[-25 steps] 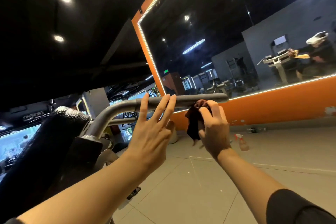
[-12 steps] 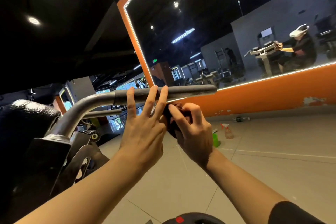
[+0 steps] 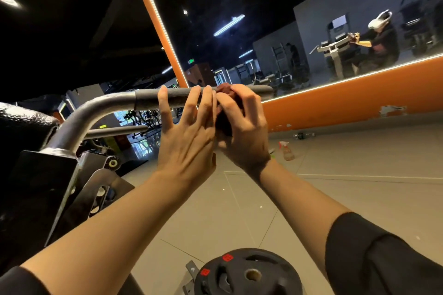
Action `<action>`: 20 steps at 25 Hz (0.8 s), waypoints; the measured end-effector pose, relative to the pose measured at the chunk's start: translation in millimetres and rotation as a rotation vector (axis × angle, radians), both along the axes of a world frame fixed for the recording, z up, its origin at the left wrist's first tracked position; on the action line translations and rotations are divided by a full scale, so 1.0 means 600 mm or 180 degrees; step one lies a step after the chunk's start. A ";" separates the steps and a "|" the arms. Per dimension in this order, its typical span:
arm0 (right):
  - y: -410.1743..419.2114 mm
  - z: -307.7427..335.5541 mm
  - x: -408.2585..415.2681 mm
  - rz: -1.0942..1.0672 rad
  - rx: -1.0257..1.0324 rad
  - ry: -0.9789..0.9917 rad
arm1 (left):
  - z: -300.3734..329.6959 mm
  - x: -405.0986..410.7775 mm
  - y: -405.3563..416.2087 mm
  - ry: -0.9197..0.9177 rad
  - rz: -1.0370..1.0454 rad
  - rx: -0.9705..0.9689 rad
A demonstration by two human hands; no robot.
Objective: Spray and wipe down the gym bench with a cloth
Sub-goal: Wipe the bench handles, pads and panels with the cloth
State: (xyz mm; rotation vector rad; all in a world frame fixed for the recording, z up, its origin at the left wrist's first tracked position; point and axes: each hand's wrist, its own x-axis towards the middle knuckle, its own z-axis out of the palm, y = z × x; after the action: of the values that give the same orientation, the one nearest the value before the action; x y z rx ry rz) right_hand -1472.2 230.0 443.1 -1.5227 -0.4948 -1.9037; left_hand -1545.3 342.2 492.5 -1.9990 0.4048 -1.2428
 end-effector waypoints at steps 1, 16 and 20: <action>0.000 0.004 0.007 -0.0119 -0.0122 0.0003 | 0.001 -0.002 0.000 0.0021 -0.0008 0.0002; -0.098 -0.055 0.086 -0.0173 0.1629 0.0848 | -0.015 0.037 0.011 -0.0275 -0.0112 0.0134; -0.073 -0.048 0.087 -0.0182 0.0687 0.0494 | -0.026 0.049 0.001 -0.0308 -0.0206 0.0019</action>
State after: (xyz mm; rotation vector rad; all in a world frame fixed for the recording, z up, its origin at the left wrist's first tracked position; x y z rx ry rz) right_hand -1420.0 186.0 414.1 -1.5395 -0.1722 -1.7988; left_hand -1515.9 342.9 477.2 -1.9254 0.4281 -1.3709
